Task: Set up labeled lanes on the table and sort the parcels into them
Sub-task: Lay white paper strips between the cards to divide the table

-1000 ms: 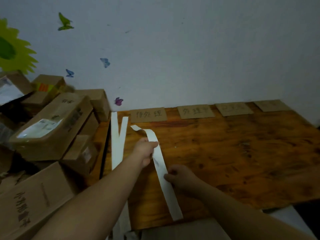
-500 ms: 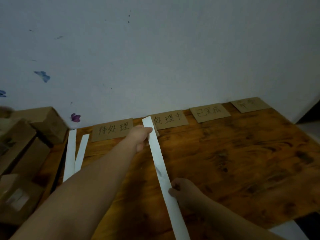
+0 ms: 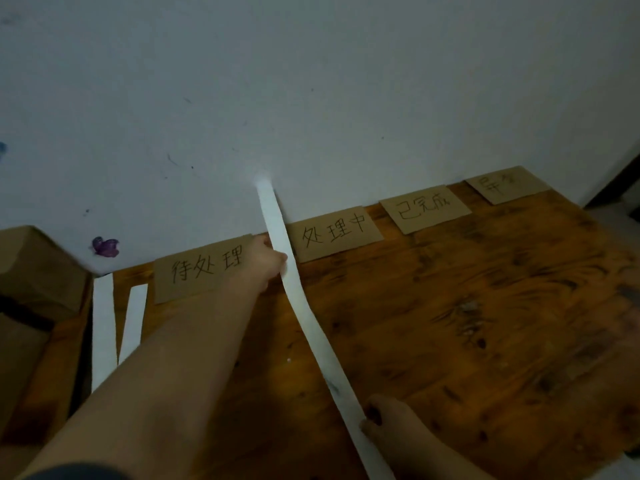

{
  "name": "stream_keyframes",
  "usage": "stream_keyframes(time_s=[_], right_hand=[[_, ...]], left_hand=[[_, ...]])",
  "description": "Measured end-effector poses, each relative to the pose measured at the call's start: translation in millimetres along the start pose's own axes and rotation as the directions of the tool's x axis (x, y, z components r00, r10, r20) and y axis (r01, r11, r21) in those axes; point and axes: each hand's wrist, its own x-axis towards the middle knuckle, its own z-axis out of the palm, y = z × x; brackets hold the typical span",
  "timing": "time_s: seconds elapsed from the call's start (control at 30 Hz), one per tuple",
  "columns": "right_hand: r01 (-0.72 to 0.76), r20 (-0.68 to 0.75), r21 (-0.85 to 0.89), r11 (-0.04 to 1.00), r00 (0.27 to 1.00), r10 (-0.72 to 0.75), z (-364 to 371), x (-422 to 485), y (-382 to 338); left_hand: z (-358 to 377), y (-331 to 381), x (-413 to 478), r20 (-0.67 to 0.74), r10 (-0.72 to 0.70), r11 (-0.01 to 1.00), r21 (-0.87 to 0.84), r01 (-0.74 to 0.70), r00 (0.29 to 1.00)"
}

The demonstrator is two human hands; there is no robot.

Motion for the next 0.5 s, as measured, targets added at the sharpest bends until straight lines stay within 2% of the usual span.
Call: stream_keyframes(time_s=[0.1, 0.2, 0.27, 0.33, 0.4, 0.5], right_hand=[[-0.017, 0.015, -0.004, 1.000, 1.000, 0.017, 4.6, -0.8, -3.8], [-0.020, 0.025, -0.028, 0.999, 0.999, 0.020, 7.5, -2.5, -4.7], [0.003, 0.066, -0.101, 0.995, 0.998, 0.004, 10.6, -3.8, -4.6], [0.050, 0.136, -0.196, 0.979, 0.990, -0.023, 12.4, -6.6, -4.7], [0.178, 0.186, -0.364, 0.914, 0.976, -0.116, 12.7, -9.6, -1.8], [0.361, 0.230, -0.578, 0.732, 0.932, -0.279, 15.9, -14.2, 7.3]], left_hand=[[14.2, -30.3, 11.6, 0.001, 0.023, 0.974, 0.227, -0.023, 1.000], [26.4, -54.6, 11.1, -0.007, 0.063, 0.893, 0.447, -0.053, 0.998], [29.6, -68.7, 8.4, 0.033, 0.162, 0.779, 0.610, -0.148, 0.986], [28.6, -78.8, 8.9, 0.165, 0.229, 0.618, 0.737, -0.274, 0.959], [26.4, -85.0, 11.2, 0.287, 0.181, 0.510, 0.790, -0.340, 0.940], [25.8, -89.2, 11.8, 0.346, 0.116, 0.484, 0.799, -0.357, 0.931]])
